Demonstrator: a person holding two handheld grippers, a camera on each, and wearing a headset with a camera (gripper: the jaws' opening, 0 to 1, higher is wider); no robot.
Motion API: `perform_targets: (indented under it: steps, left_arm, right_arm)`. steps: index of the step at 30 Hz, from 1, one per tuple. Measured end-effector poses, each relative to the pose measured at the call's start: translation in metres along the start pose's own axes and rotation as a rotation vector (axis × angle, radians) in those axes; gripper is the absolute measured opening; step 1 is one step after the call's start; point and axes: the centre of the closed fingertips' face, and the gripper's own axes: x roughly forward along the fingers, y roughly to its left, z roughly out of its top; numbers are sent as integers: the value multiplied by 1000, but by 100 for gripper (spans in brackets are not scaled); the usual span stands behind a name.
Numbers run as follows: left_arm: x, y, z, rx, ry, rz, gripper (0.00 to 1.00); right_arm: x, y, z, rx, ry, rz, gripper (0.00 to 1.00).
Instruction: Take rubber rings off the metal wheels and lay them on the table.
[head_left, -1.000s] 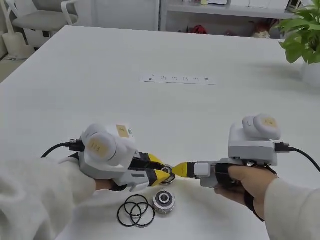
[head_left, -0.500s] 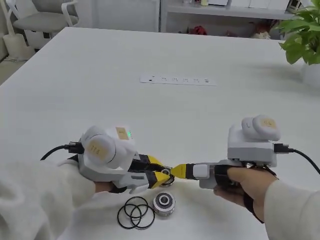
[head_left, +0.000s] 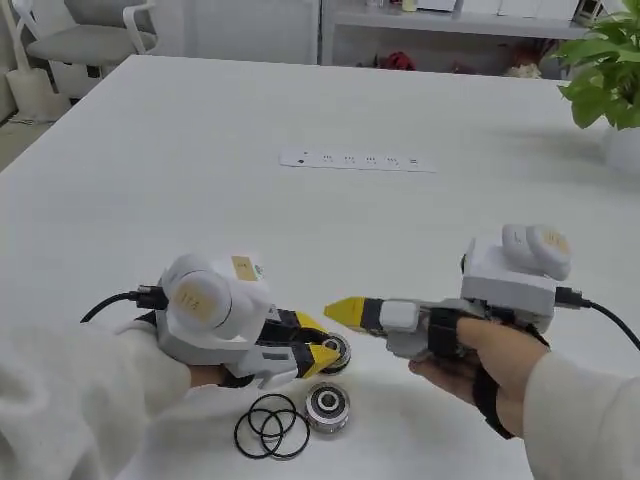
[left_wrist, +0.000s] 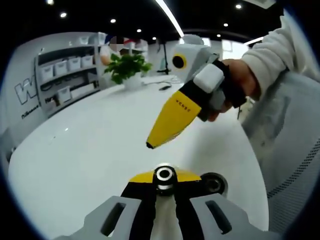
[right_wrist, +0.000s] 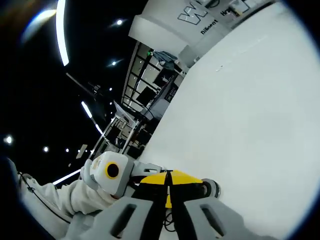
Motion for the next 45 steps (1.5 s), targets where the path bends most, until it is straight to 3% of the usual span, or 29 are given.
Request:
perform_targets:
  steps: [2,3,5,7,13,17,18,22,25,29,33,38,45]
  left_arm:
    - [0,0,0,-1,-3,1,14]
    - [0,0,0,-2,-3,2,14]
    - [0,0,0,-1,-2,3,14]
    - [1,0,0,0,-2,4,14]
    - [1,0,0,0,-3,3,14]
    - [1,0,0,-1,-5,3,14]
    - [1,-1,0,-1,-6,2,14]
    - [1,-1,0,-2,-9,1,14]
    - [1,0,0,-3,-10,1,14]
    - [1,0,0,-4,-11,0,14]
    - [1,0,0,-5,-11,1,14]
    - [1,0,0,-6,-11,1,14]
    - [1,2,0,-11,-11,10,14]
  right_arm:
    - [0,0,-9,-24,35,-8,0]
    - [-1,-5,-12,7,31,-29,0]
    - [-6,-23,-17,2,49,-102,0]
    - [-11,-38,-18,-74,69,-172,0]
    - [-17,-52,-24,-108,100,-229,0]
    - [-18,-57,-30,-194,152,-220,3]
    - [-19,-61,-37,-242,202,-218,5]
    - [-17,-60,-49,-331,268,-203,9]
    - [-10,-55,-51,-467,278,-169,14]
    - [-4,-53,-54,-569,280,-179,23]
    - [-1,-53,-54,-583,268,-184,25]
    - [-3,-52,-56,-627,293,-160,16]
    - [-5,-51,-56,-620,296,-152,7]
